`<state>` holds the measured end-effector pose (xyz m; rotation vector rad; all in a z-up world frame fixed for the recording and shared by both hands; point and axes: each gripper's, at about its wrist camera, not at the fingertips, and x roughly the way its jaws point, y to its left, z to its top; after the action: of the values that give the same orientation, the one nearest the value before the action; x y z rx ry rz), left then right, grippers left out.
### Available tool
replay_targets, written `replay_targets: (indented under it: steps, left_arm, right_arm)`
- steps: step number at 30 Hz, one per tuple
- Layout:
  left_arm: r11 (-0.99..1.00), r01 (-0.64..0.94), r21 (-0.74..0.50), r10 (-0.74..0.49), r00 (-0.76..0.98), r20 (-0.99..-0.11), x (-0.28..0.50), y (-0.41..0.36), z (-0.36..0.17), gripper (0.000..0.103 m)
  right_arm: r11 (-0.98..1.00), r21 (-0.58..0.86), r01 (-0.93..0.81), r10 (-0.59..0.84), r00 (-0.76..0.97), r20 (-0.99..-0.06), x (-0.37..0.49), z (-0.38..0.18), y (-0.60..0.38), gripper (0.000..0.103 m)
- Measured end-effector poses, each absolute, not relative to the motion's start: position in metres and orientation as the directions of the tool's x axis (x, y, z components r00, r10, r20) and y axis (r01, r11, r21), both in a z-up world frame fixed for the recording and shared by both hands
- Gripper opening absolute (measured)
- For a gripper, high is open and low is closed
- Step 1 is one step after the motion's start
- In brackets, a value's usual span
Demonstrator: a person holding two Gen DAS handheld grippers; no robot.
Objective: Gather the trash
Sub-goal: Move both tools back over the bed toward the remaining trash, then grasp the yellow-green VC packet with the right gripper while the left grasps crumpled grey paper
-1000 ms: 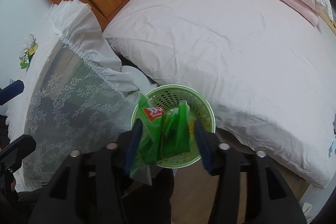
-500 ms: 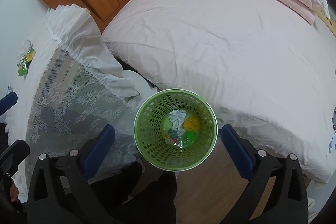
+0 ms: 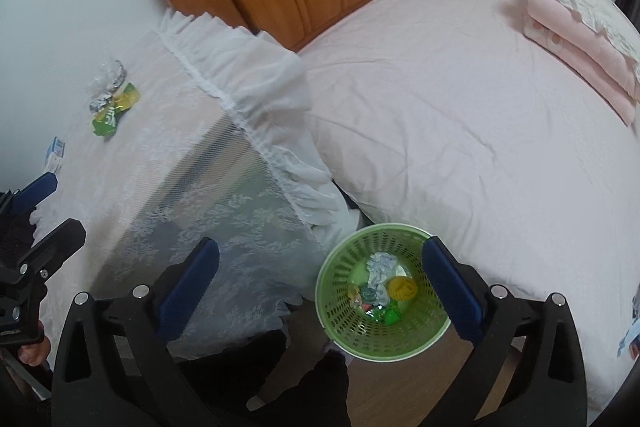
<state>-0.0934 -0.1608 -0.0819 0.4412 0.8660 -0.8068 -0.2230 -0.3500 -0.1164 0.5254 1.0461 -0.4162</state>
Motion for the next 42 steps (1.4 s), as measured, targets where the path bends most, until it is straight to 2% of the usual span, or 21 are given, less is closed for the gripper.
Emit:
replay_targets:
  steps: [9,16,24,28,30,33,40,42]
  left_arm:
    - [0.801,0.596,0.057,-0.325,0.512,-0.795,-0.015,-0.065,-0.081,0.095]
    - [0.843,0.537,0.020,-0.313,0.520,-0.795,0.050,-0.018,-0.092,0.095]
    - [0.838,0.544,0.044,-0.306,0.534,-0.788,0.110,0.006,-0.109,0.095]
    - [0.832,0.553,0.047,-0.300,0.521,-0.799,0.129,0.014,-0.120,0.095]
    - [0.829,0.557,0.055,-0.294,0.517,-0.804,0.134,0.017,-0.124,0.095]
    - [0.827,0.561,0.042,-0.301,0.503,-0.810,0.141,0.025,-0.129,0.095]
    - [0.832,0.555,0.010,-0.313,0.484,-0.817,0.151,0.037,-0.136,0.095]
    - [0.834,0.552,0.003,-0.316,0.482,-0.817,0.153,0.039,-0.137,0.095]
  right_arm:
    - [0.889,0.246,0.387,0.015,0.512,-0.859,-0.117,-0.088,-0.288,0.100]
    - [0.908,0.250,0.336,0.038,0.529,-0.848,-0.041,-0.073,-0.241,0.100]
    - [0.855,0.332,0.399,0.090,0.515,-0.853,0.076,-0.097,-0.206,0.100]
    - [0.790,0.323,0.520,0.045,0.477,-0.878,0.126,-0.127,-0.203,0.100]
    - [0.748,0.319,0.581,0.031,0.451,-0.892,0.141,-0.141,-0.205,0.091]
    - [0.735,0.283,0.617,0.010,0.407,-0.913,0.153,-0.153,-0.201,0.085]
    - [0.763,0.195,0.616,-0.046,0.353,-0.935,0.165,-0.164,-0.192,0.082]
    - [0.783,0.158,0.602,-0.073,0.341,-0.937,0.167,-0.164,-0.188,0.071]
